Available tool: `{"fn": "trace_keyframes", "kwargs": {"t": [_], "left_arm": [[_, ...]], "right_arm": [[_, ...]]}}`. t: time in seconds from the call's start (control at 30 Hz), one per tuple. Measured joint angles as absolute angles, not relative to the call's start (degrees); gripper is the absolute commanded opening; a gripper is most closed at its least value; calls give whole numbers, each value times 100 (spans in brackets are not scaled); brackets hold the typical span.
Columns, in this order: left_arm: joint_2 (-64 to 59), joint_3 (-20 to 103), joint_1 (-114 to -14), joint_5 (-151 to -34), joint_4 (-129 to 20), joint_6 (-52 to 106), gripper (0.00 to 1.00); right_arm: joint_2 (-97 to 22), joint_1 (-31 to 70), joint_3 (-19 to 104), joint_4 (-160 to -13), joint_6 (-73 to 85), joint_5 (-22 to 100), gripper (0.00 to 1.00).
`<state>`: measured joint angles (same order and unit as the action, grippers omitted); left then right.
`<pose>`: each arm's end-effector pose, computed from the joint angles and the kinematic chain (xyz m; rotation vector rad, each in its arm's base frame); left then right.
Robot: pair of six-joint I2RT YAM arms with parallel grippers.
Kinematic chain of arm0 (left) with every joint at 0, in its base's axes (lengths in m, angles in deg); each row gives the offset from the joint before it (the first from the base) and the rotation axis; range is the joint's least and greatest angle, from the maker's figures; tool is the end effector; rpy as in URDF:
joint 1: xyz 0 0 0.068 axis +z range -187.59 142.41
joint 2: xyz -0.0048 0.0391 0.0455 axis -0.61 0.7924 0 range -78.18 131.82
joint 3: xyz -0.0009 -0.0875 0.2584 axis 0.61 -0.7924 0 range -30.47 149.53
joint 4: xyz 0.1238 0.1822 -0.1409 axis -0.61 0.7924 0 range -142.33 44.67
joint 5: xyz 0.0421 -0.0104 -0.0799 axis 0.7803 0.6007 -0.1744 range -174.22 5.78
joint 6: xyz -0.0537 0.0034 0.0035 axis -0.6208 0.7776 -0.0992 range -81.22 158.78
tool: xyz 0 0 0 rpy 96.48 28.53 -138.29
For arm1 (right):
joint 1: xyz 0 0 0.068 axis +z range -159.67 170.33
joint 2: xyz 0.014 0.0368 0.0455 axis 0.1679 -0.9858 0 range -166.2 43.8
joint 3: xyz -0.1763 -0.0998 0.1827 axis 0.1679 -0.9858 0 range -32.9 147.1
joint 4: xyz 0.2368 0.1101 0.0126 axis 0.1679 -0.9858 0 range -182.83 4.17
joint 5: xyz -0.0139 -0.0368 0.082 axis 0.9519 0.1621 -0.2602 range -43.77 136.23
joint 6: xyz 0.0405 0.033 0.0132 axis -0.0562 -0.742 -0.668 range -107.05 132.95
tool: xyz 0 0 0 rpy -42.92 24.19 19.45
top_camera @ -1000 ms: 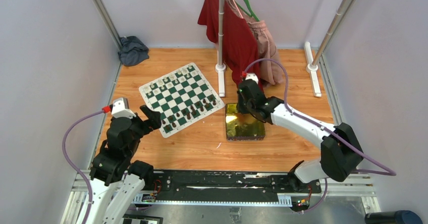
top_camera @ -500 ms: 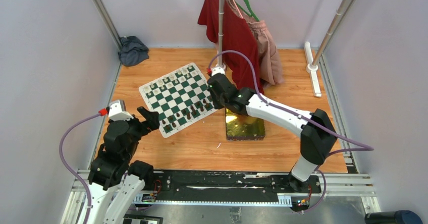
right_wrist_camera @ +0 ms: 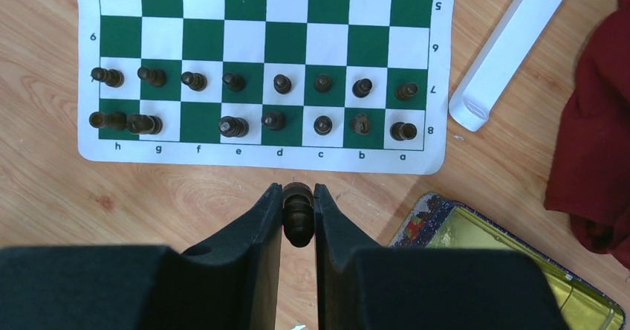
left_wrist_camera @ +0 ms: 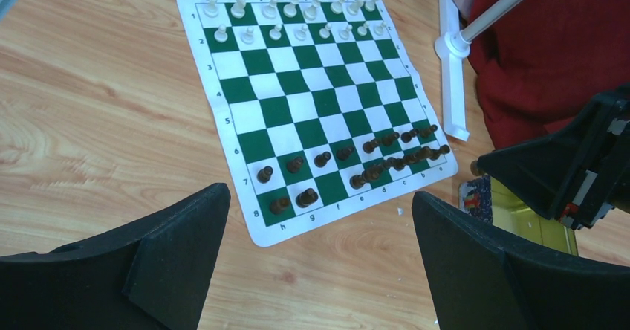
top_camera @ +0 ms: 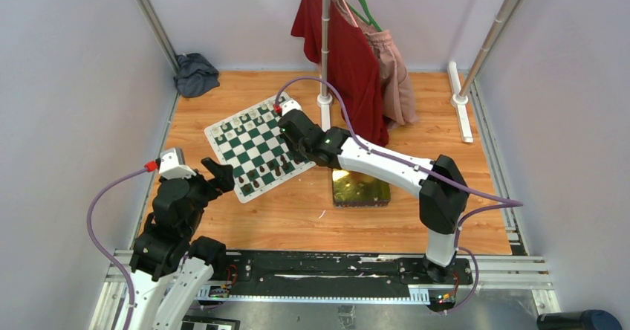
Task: Set up the chess pieces on the board
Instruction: Place the chess piece on the chessboard.
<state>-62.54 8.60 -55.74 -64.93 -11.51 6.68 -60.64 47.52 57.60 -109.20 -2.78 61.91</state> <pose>0.0697 -0.0104 0.3050 -0.4546 1.8109 -0.2928 0.2379 0.3513 0.3028 -0.6439 2.1288 0.4070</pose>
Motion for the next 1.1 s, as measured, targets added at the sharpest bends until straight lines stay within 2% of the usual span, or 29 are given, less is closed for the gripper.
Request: {"fn": "trace_keyframes", "kwargs": {"t": [0.57,1.1], "left_arm": [[-6056,838,-5574,-6497,-1153,668,100],[-5787,838,-5574,-6449,-1149,666,100]], "right_arm": [[-6254,4752,5854,-10975,-6,6431,0],[-6512,4625,5957,-10805,160,6180,0]]}}
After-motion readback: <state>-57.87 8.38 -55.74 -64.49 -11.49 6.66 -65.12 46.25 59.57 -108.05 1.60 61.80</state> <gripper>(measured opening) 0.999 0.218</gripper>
